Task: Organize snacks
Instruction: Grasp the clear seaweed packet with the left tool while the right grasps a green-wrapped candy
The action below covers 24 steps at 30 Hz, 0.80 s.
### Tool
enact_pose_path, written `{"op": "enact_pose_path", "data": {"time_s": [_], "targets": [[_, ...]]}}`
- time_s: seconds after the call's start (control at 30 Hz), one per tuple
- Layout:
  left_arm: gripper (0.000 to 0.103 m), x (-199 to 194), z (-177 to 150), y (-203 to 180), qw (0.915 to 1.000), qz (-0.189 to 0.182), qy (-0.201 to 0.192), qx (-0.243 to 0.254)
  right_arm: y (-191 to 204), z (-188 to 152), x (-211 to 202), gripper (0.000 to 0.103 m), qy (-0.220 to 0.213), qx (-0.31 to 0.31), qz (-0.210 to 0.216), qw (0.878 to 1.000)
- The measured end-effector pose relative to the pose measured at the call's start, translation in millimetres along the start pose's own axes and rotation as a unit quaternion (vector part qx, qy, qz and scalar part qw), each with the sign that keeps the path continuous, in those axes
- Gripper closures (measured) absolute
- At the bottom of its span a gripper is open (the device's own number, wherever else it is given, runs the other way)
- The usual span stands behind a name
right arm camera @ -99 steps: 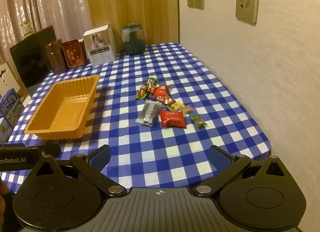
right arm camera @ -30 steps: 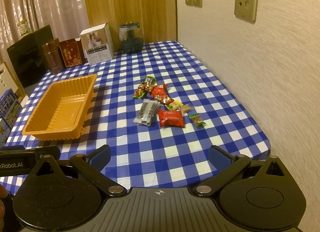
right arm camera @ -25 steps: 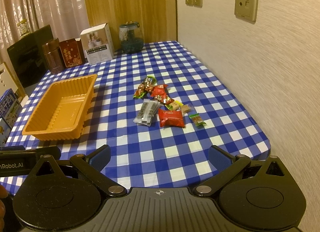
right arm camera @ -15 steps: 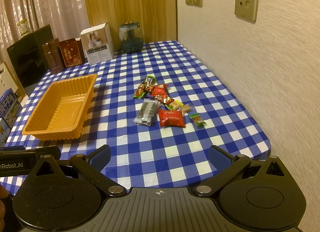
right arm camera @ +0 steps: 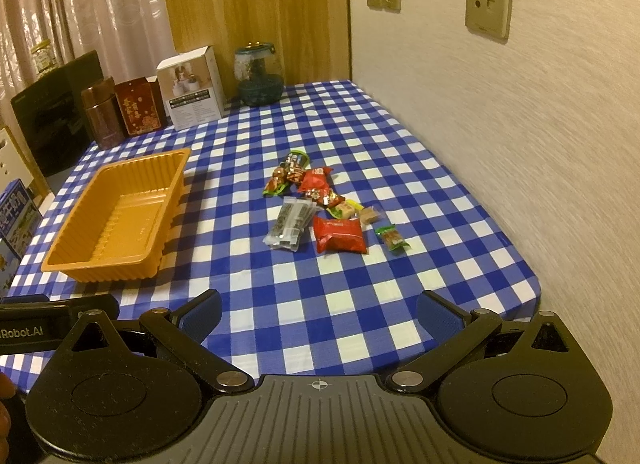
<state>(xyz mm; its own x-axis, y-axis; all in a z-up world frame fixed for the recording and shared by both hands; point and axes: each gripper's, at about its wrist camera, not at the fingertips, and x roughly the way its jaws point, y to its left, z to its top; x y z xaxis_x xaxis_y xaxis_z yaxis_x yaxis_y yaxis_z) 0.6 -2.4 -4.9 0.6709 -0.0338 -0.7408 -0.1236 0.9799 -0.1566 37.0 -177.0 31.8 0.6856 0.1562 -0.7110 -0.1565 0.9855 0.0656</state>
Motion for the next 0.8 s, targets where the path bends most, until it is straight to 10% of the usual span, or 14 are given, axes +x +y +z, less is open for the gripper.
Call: {"op": "enact_pose_path", "data": {"time_s": [0.63,0.8], "targets": [[0.000,74,40,-20,0.9987,-0.047,0.011,0.019,-68,23,47,0.001,-0.015,0.028,-0.033,0.999],[0.000,106,54,-33,0.9974,-0.049,0.001,0.053,-88,32,85,0.022,-0.004,0.019,-0.029,0.999]]}}
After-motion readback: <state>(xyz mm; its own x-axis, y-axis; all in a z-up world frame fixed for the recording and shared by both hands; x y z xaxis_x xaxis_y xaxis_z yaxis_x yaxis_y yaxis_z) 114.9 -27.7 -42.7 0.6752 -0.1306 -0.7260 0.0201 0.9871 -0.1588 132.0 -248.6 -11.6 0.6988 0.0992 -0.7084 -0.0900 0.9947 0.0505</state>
